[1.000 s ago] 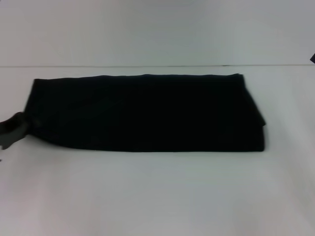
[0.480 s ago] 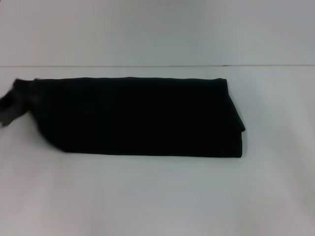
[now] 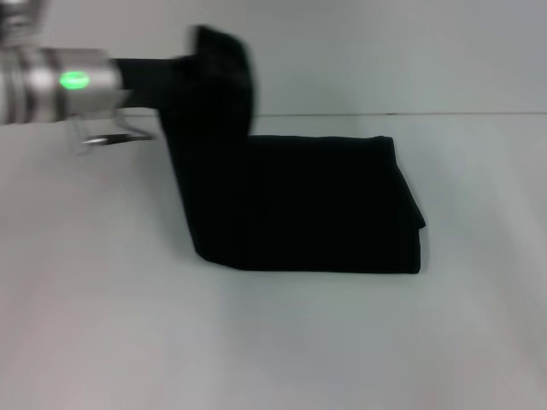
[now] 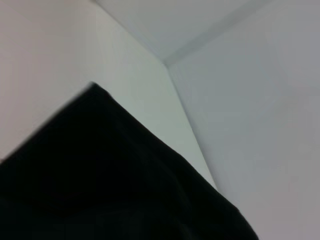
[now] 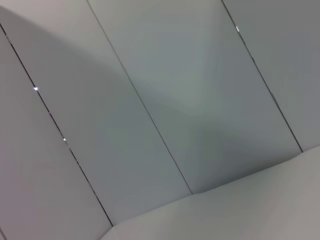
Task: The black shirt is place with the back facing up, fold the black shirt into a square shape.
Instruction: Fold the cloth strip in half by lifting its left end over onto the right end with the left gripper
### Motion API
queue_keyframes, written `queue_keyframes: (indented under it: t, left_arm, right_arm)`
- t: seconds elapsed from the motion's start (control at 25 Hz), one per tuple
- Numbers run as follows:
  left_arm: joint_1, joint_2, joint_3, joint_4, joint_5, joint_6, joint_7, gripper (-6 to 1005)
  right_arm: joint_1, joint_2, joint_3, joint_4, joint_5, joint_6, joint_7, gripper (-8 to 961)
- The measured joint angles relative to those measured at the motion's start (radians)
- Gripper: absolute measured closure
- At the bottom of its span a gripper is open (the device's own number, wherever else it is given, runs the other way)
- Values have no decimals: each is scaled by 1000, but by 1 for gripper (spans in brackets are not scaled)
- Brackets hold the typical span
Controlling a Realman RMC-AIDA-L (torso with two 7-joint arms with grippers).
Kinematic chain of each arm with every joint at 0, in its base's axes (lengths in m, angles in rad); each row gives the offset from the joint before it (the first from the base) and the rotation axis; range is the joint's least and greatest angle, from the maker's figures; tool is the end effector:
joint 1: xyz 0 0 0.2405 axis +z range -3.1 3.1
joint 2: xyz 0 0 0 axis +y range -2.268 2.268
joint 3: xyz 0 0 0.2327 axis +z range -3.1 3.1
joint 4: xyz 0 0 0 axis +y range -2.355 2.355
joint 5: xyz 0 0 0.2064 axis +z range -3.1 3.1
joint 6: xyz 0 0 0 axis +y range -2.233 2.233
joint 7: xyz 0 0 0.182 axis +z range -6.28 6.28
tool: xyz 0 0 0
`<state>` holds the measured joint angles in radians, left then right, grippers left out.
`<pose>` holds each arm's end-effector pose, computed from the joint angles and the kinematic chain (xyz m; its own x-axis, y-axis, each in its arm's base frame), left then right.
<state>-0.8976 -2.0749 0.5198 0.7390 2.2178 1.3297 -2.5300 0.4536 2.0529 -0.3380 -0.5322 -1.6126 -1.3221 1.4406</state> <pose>-0.1389 0.4418 0.0110 0.1705 0.8167 0.5513 0.9400 -0.3026 0.1576 0.2935 0.3727 0.0800 0.3312 -0.2065 -0.9207 -0.8853 -0.4057 -0.2274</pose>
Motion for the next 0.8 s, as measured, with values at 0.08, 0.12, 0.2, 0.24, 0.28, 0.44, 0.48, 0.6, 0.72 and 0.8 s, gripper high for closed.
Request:
queue_keyframes:
  t: [0.08,0.12,0.2,0.24,0.28,0.44,0.48,0.6,0.72,0.8]
  left_arm:
    - [-42,-27,93,-13,0,-51,4,861]
    - [-63,-41,173,-28,0,-88,9,860]
    - [-96,-55,316,-65,0,-155,29,858]
    - [-112,-61,393,-85,2,-178,47,857]
    - [-123,-67,452,-96,8,-192,63,856]
    - [-119,-78,626,-42,41,-164,89,852]
    - [-101,-78,629,-4,35,-130,95,851]
    - [-29,-76,629,123,-8,-52,125,848]
    - [19,-75,629,179,-38,-31,148,717]
    - [32,-72,615,182,-40,-31,141,629]
  right_arm:
    - [3,1,-2,1,-1,4,0,68]
    - [5,2,-3,1,-1,5,0,68]
    - [6,2,-4,1,-3,7,-1,68]
    - [7,2,-5,1,-3,8,-2,68]
    - [7,2,-5,1,-4,8,-2,68]
    - [8,-4,-5,2,-6,10,-3,68]
    - [8,-5,-3,1,-6,11,-2,68]
    - [9,-7,-5,-1,-6,14,5,68]
    - [13,-9,-8,0,-9,20,19,68]
    - [17,-10,-10,-2,-17,24,36,68]
